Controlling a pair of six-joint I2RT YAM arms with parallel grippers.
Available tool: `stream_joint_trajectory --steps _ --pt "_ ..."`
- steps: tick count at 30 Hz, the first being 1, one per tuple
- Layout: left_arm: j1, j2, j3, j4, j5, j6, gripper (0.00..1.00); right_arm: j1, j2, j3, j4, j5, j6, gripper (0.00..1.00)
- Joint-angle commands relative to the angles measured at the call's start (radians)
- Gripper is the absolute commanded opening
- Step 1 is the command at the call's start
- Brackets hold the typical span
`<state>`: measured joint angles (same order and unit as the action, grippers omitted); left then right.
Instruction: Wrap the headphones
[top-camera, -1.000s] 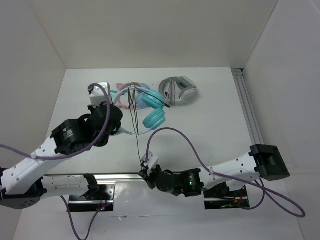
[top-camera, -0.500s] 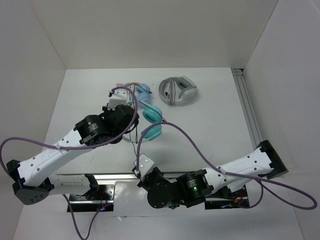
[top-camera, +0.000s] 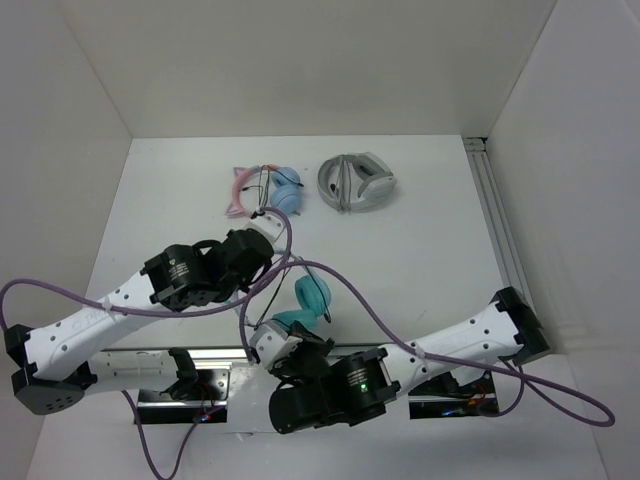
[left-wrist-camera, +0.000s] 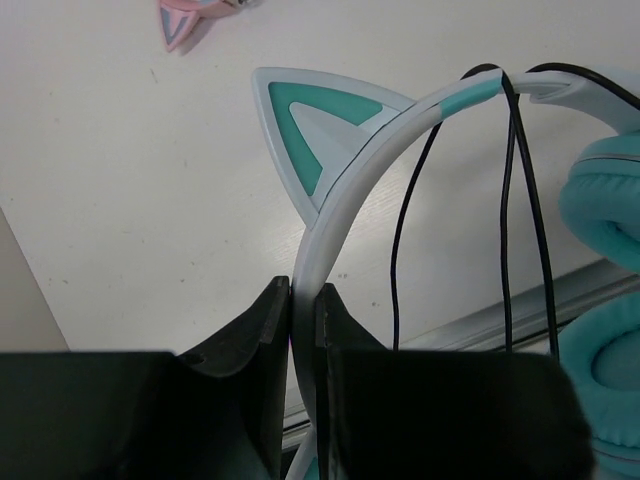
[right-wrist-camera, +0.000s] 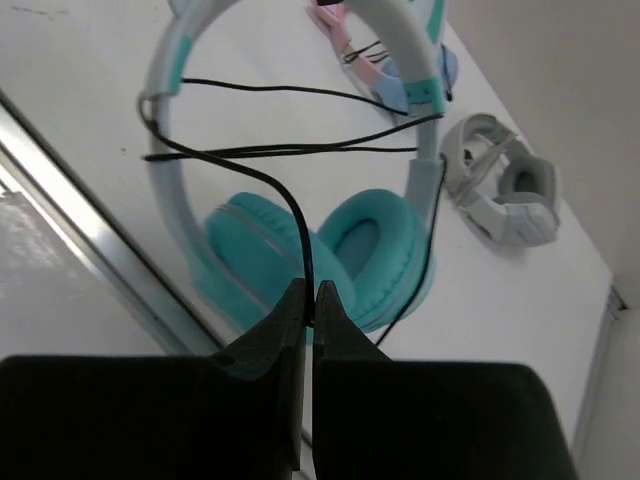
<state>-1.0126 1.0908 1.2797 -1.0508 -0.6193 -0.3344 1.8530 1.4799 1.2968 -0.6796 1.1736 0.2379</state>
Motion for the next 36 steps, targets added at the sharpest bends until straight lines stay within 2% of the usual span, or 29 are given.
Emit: stream_joint_trajectory --steps 1,8,13,15,19,22,24,30,33,36 --pt "-0.024 -0.014 -0.005 -0.001 0.093 0.064 0.0 0.011 0.04 0.041 -0.106 0.127 0.003 0.0" --pt "-0.024 -0.081 -0.014 0.008 0.234 0.138 0.0 0.02 0.062 0.091 -0.233 0.247 0.113 0.0" --pt "-0.024 -0.081 -0.014 0.017 0.393 0.196 0.0 0.02 0.011 0.081 -0.222 0.308 0.138 0.0" --pt "-0.024 -0.091 -0.029 0.038 0.415 0.206 0.0 0.008 -0.032 0.05 -0.169 0.298 0.109 0.0" --pt "-0.024 -0.111 -0.029 0.038 0.415 0.206 0.0 -0.014 -0.144 -0.063 0.087 0.253 -0.13 0.0" --pt "-0.024 -0.111 -0.019 0.017 0.372 0.196 0.0 -0.05 -0.236 -0.14 0.211 0.166 -0.179 0.0" --pt "-0.024 -0.12 0.006 0.008 0.345 0.186 0.0 -0.092 -0.309 -0.219 0.343 0.037 -0.27 0.01" --pt "-0.024 -0.131 0.027 0.008 0.386 0.195 0.0 -0.159 -0.395 -0.32 0.48 -0.156 -0.356 0.03" --pt "-0.024 -0.131 0.027 0.008 0.412 0.206 0.0 -0.181 -0.405 -0.332 0.508 -0.178 -0.381 0.04" --pt "-0.024 -0.14 0.027 0.017 0.423 0.215 0.0 -0.181 -0.396 -0.341 0.52 -0.122 -0.391 0.04"
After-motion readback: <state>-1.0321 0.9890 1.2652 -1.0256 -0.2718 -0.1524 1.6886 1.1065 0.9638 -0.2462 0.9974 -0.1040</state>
